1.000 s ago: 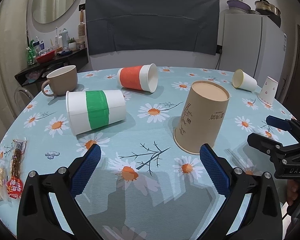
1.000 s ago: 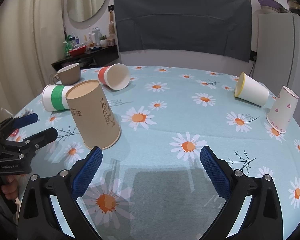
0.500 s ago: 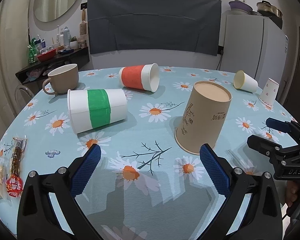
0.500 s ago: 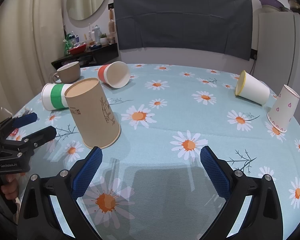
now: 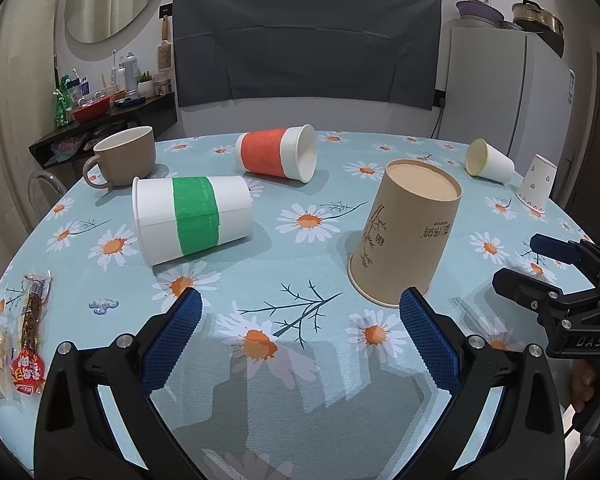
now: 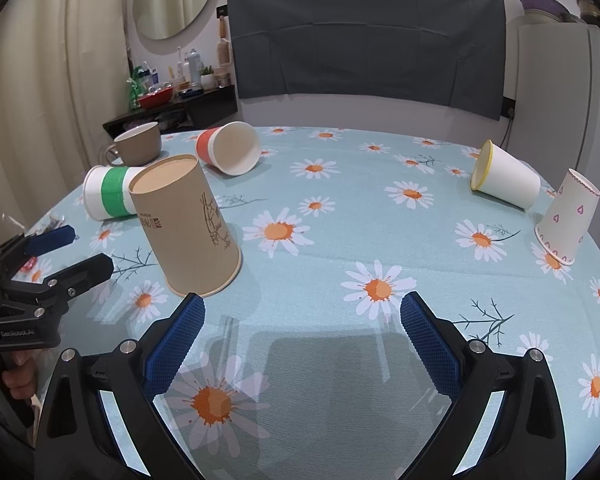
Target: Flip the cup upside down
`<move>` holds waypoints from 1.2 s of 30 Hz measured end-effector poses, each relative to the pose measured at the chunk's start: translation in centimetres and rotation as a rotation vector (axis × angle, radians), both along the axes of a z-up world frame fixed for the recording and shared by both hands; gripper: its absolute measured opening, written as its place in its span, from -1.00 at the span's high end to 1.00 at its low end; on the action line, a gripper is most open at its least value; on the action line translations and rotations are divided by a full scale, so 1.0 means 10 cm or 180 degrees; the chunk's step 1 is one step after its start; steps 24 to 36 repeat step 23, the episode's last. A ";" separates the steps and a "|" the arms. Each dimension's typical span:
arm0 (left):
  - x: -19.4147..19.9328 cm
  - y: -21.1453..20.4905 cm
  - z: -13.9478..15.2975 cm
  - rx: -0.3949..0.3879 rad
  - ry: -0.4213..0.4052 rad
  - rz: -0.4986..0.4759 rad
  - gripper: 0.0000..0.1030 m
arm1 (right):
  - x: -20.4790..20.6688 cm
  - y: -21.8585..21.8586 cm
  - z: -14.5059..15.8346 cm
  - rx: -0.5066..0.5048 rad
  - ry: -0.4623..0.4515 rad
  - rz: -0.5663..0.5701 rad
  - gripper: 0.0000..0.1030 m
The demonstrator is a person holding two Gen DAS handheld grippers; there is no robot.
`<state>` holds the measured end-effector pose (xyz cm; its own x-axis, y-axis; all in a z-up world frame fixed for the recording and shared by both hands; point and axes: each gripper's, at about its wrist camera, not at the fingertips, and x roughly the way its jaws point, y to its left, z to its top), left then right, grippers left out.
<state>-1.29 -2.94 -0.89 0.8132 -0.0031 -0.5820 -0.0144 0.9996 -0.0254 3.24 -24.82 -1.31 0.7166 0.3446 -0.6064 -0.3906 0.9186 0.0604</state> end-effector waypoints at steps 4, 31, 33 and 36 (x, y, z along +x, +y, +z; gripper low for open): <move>-0.02 0.01 0.01 -0.0003 -0.0019 0.0018 -0.89 | 0.00 0.00 0.00 0.0001 0.0006 0.0000 -0.83; -0.03 -0.05 0.01 0.0111 -0.0012 0.0000 -0.89 | -0.02 0.01 -0.01 -0.0003 0.0007 0.0013 -0.83; -0.03 -0.05 0.01 0.0111 -0.0012 0.0000 -0.89 | -0.02 0.01 -0.01 -0.0003 0.0007 0.0013 -0.83; -0.03 -0.05 0.01 0.0111 -0.0012 0.0000 -0.89 | -0.02 0.01 -0.01 -0.0003 0.0007 0.0013 -0.83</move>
